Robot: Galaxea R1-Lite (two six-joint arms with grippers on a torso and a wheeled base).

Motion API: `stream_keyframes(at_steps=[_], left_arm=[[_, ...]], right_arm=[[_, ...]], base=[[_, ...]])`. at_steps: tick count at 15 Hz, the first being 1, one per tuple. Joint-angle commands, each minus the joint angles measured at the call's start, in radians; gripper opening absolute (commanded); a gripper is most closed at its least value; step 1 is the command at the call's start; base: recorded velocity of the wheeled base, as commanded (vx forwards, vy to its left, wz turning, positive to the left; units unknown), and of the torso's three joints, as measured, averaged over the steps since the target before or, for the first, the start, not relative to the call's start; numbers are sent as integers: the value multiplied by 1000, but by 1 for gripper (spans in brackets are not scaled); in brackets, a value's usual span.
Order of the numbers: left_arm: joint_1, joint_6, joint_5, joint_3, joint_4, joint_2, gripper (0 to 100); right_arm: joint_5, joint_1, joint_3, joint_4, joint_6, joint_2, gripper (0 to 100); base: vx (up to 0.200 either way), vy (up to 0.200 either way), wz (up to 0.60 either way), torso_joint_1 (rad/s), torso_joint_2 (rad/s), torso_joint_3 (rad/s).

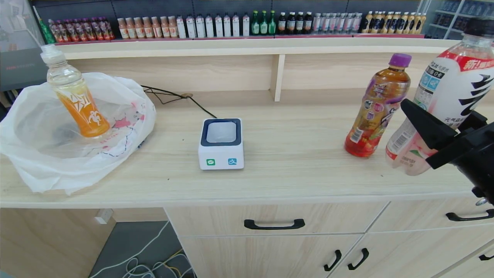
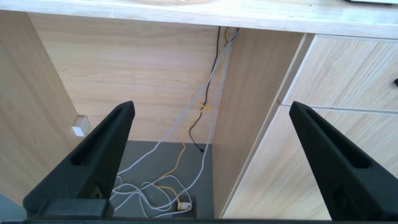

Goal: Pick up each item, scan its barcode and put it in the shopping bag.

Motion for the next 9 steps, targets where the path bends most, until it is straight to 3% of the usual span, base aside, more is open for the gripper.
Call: stream_keyframes(at_steps=[1,9], left_arm=[[1,-2,1,0,0,0,100],[1,-2,1,0,0,0,100]], right_arm=[[-1,-1,-9,-2,-1,19,0],[-10,26,-26,-6,5,36,0]], base=[[0,200,0,-2,-2,-2],[0,200,0,1,2,4]])
